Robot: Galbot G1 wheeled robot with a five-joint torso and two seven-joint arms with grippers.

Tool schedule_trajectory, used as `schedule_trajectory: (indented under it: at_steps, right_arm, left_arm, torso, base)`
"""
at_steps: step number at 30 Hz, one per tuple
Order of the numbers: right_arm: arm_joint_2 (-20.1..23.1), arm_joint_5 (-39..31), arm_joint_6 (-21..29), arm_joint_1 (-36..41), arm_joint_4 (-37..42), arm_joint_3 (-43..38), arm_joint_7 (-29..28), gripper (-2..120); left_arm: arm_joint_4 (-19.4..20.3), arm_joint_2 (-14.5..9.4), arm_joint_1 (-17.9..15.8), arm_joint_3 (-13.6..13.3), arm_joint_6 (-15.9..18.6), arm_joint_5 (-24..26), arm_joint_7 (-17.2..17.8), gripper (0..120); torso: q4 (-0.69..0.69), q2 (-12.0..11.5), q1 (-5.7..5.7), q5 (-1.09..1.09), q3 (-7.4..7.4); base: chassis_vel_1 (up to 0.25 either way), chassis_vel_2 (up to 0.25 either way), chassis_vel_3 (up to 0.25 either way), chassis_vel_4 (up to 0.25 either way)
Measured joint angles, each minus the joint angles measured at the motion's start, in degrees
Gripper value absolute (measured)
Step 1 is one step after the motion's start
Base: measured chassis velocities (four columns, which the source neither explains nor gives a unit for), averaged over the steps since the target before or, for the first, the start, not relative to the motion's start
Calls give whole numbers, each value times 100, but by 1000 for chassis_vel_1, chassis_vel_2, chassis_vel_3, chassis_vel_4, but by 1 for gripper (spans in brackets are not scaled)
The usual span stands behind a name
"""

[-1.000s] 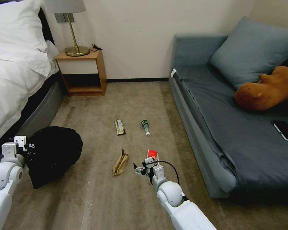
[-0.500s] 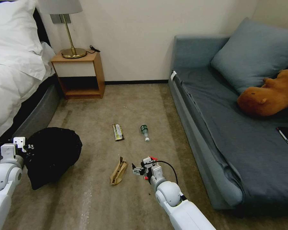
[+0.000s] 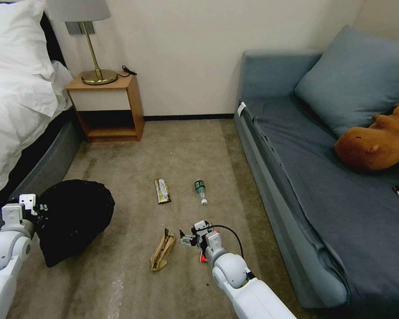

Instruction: Pick up the trash bin, then pick up the garbage on the floor and place it into the trash bin.

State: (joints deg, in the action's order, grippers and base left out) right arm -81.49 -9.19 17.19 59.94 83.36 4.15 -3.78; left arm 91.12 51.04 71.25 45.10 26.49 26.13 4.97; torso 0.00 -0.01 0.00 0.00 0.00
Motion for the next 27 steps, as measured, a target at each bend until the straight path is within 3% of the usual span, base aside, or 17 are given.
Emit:
schedule_trajectory:
  at_steps: [15, 27]
  right_arm:
    - [59, -79, 212, -487, -280, 931, 210, 100]
    - [-321, -787, 368, -1153, -985, 2106, 176, 100]
  left_arm:
    - [431, -106, 53, 117, 68, 27, 60, 4]
    - [491, -204, -61, 251, 84, 96, 166, 4]
  torso:
    - [0, 0, 0, 0, 0]
    - [0, 1, 0, -1, 0]
  base:
    - [-11, 11, 11, -17]
    - [0, 0, 0, 0]
